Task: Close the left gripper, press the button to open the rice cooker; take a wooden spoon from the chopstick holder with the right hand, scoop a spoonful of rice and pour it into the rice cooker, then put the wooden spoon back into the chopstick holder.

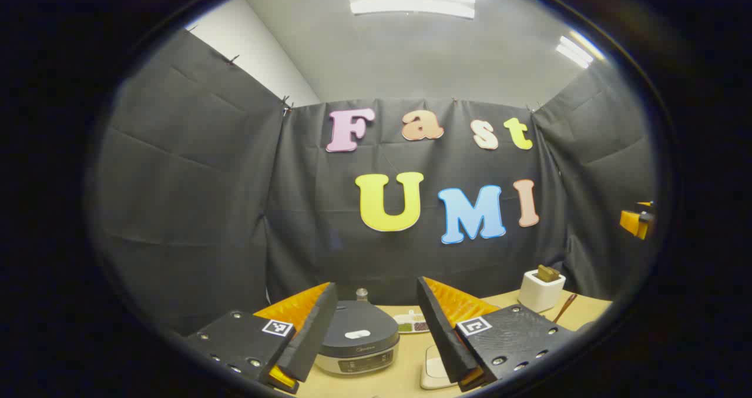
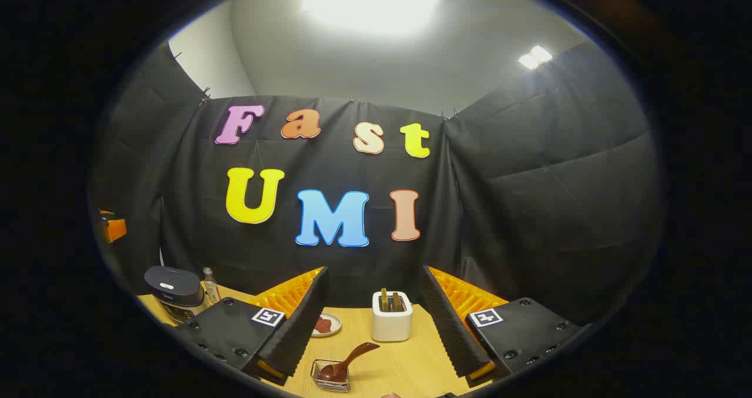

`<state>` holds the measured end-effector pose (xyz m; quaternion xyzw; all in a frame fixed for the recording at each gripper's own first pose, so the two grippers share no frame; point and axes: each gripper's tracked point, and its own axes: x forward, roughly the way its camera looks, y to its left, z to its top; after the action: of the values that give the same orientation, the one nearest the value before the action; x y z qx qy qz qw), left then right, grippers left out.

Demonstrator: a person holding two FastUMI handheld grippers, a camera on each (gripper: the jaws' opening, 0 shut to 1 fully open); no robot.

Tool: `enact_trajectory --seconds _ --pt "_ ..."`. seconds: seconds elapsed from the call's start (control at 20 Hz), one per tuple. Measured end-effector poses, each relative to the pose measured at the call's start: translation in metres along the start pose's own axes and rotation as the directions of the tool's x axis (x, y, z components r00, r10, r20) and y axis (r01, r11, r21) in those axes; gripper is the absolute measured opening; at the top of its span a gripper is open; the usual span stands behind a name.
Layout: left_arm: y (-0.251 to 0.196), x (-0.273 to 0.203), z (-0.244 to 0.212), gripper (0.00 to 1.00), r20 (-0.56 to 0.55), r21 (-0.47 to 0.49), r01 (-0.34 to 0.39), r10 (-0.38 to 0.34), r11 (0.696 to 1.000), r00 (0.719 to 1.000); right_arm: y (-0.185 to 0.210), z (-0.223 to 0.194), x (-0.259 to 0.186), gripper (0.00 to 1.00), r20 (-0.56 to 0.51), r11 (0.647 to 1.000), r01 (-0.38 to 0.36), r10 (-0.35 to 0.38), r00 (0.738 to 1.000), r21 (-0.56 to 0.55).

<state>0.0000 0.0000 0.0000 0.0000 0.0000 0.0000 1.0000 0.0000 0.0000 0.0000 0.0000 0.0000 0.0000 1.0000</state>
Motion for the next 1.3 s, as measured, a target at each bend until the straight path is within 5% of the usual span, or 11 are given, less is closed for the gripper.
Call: enact_trajectory --seconds 1.3 --pt "-0.022 -0.013 0.004 0.84 0.009 0.05 -0.001 0.0 0.999 1.0 -0.013 -0.006 0.005 0.98 -0.008 1.0 -0.024 0.024 1.0 0.005"
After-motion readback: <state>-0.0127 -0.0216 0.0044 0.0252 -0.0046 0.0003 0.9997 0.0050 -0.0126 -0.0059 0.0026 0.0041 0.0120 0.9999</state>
